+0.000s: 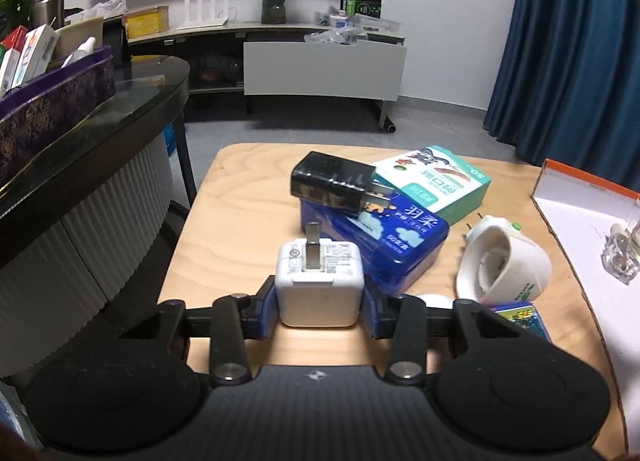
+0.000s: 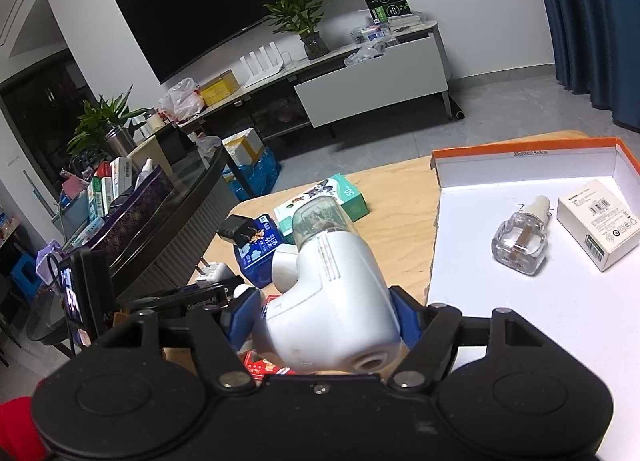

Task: Organize rigid objects
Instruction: 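Carry the diffuser with the right tool while the left tool carries the charger to the lid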

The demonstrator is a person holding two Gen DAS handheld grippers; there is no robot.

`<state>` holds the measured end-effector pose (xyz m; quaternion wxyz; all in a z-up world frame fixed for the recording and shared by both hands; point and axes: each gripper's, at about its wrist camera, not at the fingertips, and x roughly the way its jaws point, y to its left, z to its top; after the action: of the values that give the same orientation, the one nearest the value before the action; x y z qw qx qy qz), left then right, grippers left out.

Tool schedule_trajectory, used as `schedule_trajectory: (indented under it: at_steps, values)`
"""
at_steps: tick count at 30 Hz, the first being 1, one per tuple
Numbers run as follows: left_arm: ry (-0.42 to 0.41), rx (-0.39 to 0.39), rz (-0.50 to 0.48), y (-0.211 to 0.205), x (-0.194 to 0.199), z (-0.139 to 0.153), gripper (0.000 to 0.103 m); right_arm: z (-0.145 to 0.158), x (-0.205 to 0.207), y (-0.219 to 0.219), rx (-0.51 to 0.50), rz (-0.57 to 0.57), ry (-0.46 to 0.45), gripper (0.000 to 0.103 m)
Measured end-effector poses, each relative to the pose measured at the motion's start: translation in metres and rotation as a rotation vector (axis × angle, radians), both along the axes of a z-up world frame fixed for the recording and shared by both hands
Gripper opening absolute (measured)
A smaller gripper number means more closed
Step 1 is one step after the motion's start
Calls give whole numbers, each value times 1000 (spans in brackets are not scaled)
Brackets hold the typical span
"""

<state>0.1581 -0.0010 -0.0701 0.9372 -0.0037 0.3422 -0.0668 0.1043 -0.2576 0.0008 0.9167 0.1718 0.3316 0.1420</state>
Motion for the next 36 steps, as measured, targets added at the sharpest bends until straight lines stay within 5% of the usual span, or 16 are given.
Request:
schedule_trajectory:
  at_steps: [11,21,29,36]
  values:
    - [-73,12,10,-8,-36,47,42,11,-13,-22,-14,-64,-41,84]
    - [-88,-60,-140,-96,-74,87,42,21,-41,-81,-69,-201,-77,84]
    - [-79,-90,-270,-162,-71,91,42,23,-57,-124,-141,-277,-88,84]
    - [-43,-84,-274,-180,-68,73,42,12,-59,-140,-127,-289,-65,84]
